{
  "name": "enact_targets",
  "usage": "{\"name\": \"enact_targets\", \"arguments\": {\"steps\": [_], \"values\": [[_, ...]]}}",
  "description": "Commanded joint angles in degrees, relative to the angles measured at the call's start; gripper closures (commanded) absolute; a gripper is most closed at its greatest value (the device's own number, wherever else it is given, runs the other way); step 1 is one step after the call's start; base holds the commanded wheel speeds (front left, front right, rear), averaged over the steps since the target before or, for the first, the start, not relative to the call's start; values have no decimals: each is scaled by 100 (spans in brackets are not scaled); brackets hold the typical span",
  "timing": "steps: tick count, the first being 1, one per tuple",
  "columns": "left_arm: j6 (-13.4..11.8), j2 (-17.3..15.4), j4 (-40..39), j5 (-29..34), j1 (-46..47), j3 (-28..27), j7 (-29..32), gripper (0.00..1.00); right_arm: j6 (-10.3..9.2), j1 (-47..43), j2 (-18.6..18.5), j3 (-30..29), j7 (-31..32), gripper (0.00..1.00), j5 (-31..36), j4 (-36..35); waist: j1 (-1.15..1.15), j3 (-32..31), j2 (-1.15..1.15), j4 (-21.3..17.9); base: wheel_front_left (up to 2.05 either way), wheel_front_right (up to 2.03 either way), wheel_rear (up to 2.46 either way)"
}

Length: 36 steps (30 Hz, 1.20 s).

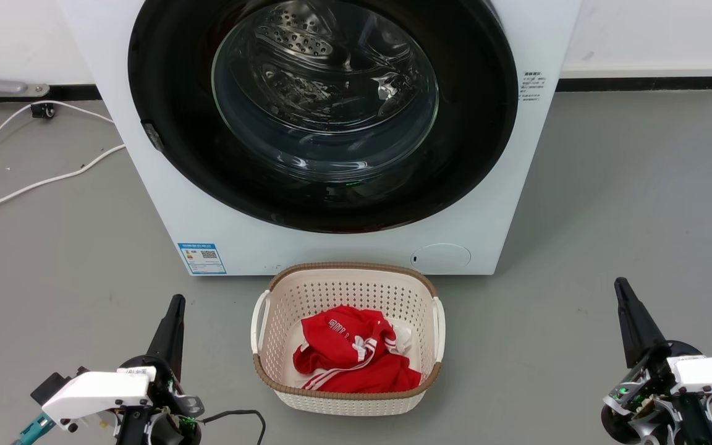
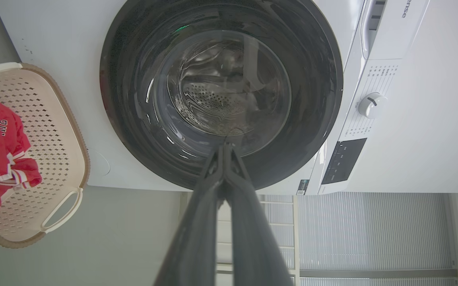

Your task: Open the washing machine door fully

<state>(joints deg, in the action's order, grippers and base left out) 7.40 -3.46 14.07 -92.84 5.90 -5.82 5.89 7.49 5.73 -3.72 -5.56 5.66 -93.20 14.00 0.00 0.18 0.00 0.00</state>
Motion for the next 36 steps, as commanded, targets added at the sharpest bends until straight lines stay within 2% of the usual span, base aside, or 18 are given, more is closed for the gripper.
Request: {"name": "enact_targets", "arguments": {"steps": [1,2,3,13,19,36], "values": [[16,7,8,35,56,-13,12,100,0,82,15,-12,28,100,36,8,0,0,0,0,0,0,0],[16,7,8,36,56,-14,14,100,0,82,15,-14,30,100,38,8,0,0,0,0,0,0,0],[0,3,5,2,0,-1,0,0,0,-1,2,-3,-1,0,1,5,0,0,0,0,0,0,0],[-1,28,-38,71,-52,242,-218,0,-1,-140,23,174,-229,0,50,-61,0,-2,0,1,0,0,0],[0,21,-220,494,-40,304,-386,0,-1,-181,28,203,-386,0,334,-240,0,-4,0,6,0,0,0],[4,34,-799,2574,-67,268,-783,0,-1,-289,41,315,-781,0,2912,-948,0,-5,0,23,0,0,0]]}}
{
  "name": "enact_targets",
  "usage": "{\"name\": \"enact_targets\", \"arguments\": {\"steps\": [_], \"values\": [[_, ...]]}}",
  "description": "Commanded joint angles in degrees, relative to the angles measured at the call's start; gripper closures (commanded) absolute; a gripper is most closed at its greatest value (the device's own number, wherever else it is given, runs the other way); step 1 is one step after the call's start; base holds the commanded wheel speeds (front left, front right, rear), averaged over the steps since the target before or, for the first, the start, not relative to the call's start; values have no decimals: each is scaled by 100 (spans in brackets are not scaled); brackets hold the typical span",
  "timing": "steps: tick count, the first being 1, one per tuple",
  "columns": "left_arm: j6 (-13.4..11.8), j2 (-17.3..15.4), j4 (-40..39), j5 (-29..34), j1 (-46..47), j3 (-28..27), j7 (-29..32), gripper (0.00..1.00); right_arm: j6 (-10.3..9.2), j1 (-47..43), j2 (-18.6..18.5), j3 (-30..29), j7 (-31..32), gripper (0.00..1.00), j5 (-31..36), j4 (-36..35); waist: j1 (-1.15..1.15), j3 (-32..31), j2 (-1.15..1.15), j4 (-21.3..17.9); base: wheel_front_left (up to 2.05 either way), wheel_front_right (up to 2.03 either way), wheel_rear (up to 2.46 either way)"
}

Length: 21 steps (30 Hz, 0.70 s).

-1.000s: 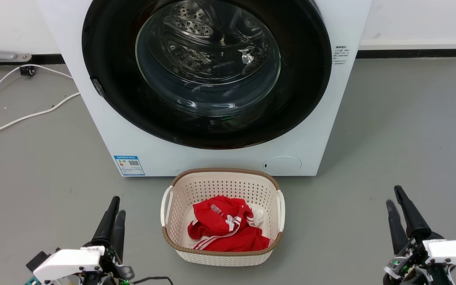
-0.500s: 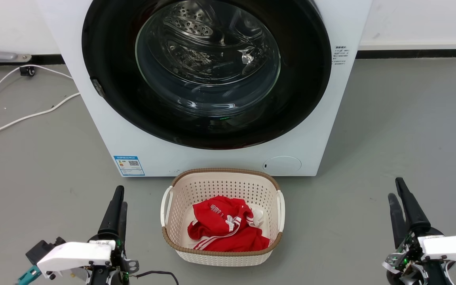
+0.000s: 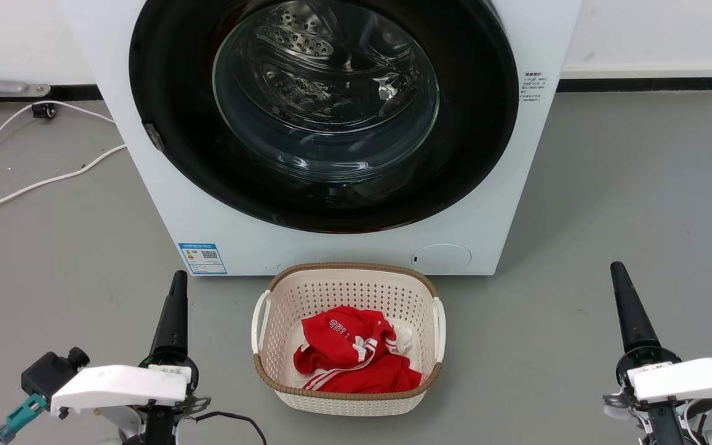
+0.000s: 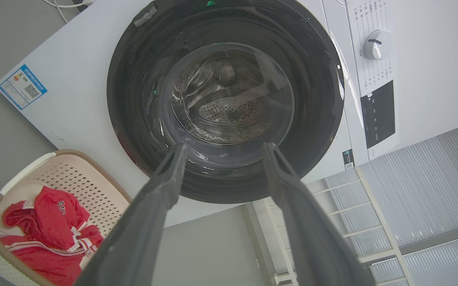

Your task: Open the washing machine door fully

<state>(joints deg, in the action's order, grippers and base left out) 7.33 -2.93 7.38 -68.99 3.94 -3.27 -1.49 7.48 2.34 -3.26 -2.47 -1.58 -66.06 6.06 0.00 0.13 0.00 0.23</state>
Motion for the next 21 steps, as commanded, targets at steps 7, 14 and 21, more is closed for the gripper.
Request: {"name": "enact_targets", "arguments": {"steps": [7,14,21], "values": [[-12,-16,-264,1105,121,67,-190,0,1,-6,0,60,-197,0,1150,-322,0,-5,0,-11,0,0,0],[-88,-14,-339,1991,127,169,-324,0,1,-64,4,164,-329,0,2062,-409,0,-1,0,-26,0,0,0],[-156,-13,-377,2634,127,232,-433,0,1,-92,8,219,-435,0,2636,-436,0,-2,0,-32,0,0,0]]}}
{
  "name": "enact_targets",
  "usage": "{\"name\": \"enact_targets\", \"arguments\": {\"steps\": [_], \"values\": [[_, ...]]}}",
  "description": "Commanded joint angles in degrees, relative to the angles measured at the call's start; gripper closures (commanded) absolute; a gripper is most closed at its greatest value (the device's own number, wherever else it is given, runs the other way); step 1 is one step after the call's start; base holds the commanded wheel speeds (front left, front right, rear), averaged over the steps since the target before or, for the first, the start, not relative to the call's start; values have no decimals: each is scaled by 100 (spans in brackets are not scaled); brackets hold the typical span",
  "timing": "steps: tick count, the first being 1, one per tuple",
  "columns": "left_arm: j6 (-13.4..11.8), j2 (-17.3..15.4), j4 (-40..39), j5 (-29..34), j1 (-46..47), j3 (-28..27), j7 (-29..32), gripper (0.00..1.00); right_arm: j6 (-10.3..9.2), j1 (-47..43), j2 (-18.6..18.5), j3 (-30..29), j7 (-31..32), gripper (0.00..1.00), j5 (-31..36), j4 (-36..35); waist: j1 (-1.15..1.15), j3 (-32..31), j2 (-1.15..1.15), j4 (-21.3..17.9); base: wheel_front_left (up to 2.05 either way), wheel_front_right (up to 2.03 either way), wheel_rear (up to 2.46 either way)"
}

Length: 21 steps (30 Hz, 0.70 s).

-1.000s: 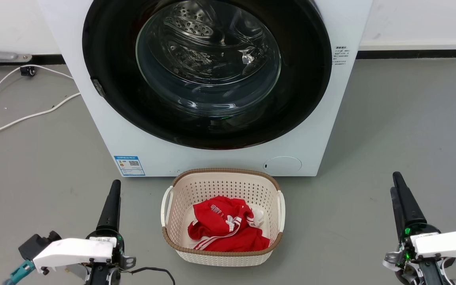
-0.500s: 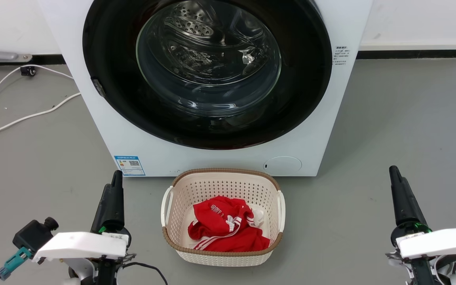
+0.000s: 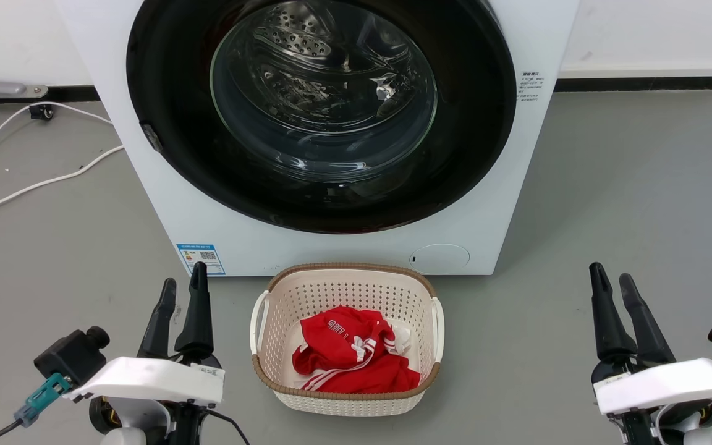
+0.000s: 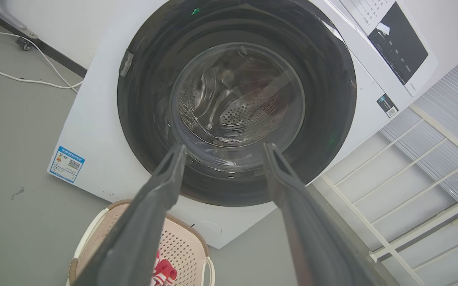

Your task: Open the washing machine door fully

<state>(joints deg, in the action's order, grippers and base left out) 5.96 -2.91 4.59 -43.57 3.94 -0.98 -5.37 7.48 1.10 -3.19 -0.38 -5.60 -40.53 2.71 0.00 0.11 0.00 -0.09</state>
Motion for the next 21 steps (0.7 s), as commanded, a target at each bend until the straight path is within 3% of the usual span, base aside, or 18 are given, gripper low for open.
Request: {"name": "enact_targets", "arguments": {"steps": [1,21], "values": [[-34,-15,-100,194,126,13,-62,0,1,22,2,18,-52,0,171,-103,0,0,0,-1,0,0,0],[-277,-127,-132,1749,131,254,-371,0,1,-74,15,127,-231,0,1578,-121,0,1,0,-3,0,0,0]]}}
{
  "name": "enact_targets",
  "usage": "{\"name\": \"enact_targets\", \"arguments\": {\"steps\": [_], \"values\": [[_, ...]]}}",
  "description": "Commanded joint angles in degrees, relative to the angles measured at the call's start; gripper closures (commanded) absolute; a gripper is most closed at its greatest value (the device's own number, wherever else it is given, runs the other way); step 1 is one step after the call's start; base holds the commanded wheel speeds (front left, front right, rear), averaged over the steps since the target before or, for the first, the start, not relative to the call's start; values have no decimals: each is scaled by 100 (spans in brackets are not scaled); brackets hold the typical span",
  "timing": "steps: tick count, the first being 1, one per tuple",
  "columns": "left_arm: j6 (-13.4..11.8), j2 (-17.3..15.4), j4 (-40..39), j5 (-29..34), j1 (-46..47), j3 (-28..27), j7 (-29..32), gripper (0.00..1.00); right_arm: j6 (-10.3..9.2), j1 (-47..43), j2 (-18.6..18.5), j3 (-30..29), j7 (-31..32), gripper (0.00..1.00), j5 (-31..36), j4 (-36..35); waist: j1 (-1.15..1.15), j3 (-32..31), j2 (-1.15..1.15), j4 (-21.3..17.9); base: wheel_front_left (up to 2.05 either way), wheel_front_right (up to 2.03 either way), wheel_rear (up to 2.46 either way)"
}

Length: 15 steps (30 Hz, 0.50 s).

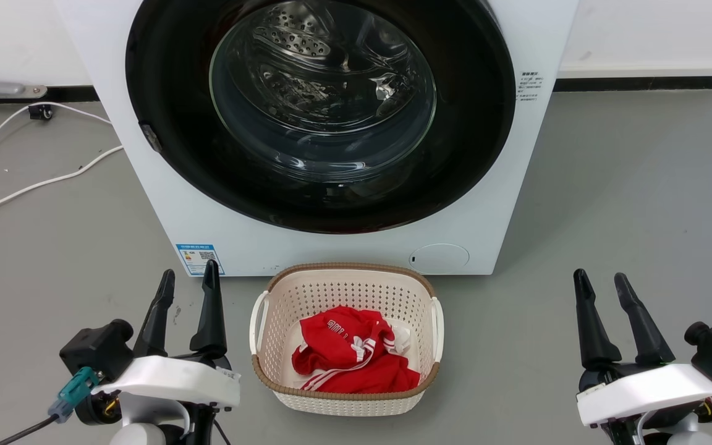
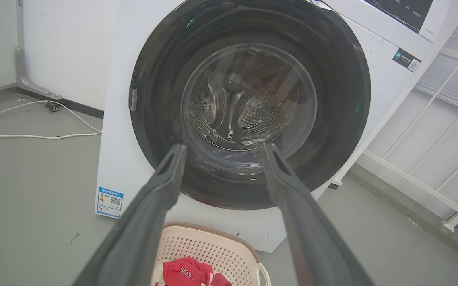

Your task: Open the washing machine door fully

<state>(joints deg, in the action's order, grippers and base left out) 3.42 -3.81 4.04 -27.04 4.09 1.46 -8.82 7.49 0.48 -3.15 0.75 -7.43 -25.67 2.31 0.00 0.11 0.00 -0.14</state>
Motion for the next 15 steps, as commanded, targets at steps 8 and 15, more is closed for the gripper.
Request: {"name": "enact_targets", "arguments": {"steps": [8,15], "values": [[-120,-89,-87,572,117,99,-141,0,0,-25,15,20,-62,0,570,-126,0,5,0,0,0,0,0],[-194,-135,-81,966,111,193,-229,0,0,-63,19,32,-101,0,969,-176,0,9,0,0,0,0,0]]}}
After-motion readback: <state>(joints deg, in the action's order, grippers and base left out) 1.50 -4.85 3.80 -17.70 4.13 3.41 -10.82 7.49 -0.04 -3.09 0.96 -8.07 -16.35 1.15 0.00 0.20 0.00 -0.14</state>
